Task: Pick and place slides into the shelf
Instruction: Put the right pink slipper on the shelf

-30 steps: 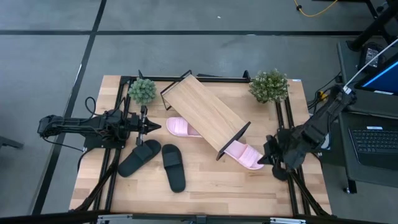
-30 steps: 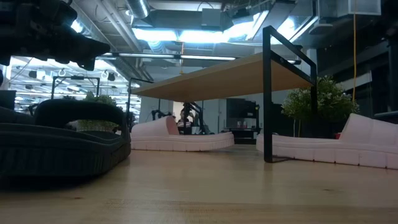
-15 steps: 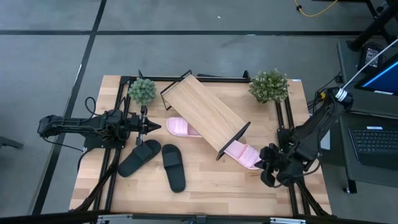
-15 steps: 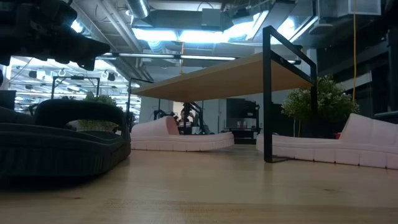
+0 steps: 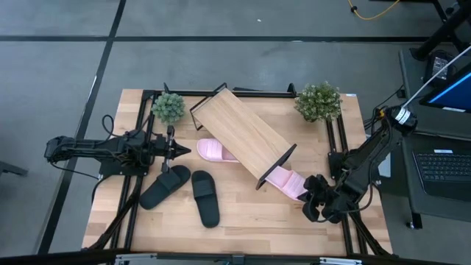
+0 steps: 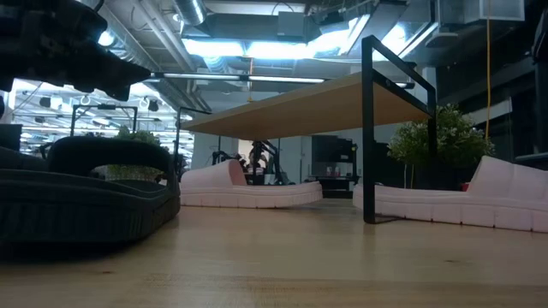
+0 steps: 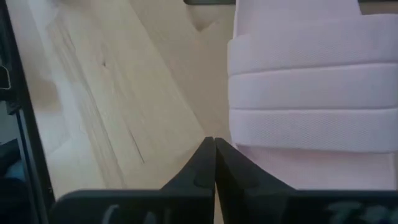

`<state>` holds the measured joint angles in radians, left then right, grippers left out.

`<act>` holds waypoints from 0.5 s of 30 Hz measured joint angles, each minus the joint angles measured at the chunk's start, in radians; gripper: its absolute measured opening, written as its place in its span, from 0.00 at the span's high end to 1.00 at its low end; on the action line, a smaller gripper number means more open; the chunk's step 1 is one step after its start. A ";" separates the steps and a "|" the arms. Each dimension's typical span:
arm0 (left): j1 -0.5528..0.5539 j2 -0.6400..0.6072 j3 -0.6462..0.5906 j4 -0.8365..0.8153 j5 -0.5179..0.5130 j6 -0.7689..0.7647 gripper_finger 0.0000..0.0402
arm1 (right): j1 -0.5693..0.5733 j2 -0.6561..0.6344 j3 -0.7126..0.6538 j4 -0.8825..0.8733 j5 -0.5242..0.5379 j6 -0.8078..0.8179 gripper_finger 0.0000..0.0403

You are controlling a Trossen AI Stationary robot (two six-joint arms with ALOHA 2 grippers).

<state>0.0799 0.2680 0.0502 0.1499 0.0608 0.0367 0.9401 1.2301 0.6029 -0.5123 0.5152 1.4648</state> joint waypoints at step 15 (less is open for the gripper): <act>0.000 0.000 0.000 0.030 0.000 0.000 1.00 | -0.007 0.000 0.000 -0.032 -0.001 0.130 0.96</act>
<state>0.0799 0.2680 0.0502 0.1795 0.0605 0.0368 0.9329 1.2301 0.6029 -0.5439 0.5143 1.5951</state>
